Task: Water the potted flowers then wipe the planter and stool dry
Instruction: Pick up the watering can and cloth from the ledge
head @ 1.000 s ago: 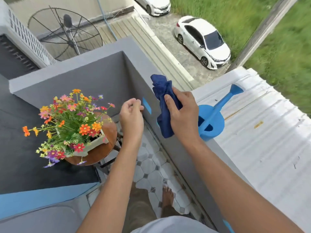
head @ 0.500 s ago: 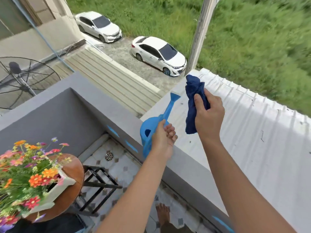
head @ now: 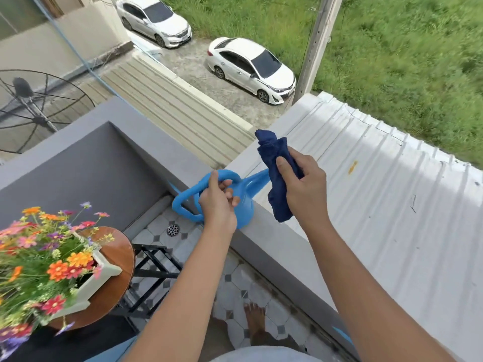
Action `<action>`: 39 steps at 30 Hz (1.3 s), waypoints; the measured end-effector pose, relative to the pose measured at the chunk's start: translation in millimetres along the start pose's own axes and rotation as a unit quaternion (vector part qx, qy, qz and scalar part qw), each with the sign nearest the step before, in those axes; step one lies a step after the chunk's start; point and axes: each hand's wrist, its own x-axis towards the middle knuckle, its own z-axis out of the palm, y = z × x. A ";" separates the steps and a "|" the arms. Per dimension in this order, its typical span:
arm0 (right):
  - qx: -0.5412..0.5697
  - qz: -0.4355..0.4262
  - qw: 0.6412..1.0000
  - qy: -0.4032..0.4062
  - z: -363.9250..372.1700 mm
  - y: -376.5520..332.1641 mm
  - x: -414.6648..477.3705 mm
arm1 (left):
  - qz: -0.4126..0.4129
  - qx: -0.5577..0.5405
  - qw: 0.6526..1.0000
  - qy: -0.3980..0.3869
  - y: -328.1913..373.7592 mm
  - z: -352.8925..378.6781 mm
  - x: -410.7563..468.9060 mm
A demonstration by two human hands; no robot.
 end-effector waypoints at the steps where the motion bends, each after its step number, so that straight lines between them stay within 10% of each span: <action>1: 0.004 0.003 1.000 -0.017 8.8 0.4 -1.6 | 0.015 0.024 1.000 0.005 10.3 -11.0 5.7; 15: -0.045 0.052 0.970 -0.233 198.7 80.8 -46.7 | 0.044 0.350 0.934 0.060 66.9 -172.9 146.2; 29: -0.180 0.213 0.927 -0.252 340.7 478.5 -74.4 | -0.112 0.490 0.860 0.084 -189.7 -369.0 427.5; 39: -0.233 0.222 0.905 -0.278 360.9 625.9 -67.5 | -0.210 0.477 0.853 0.031 -311.7 -434.4 536.0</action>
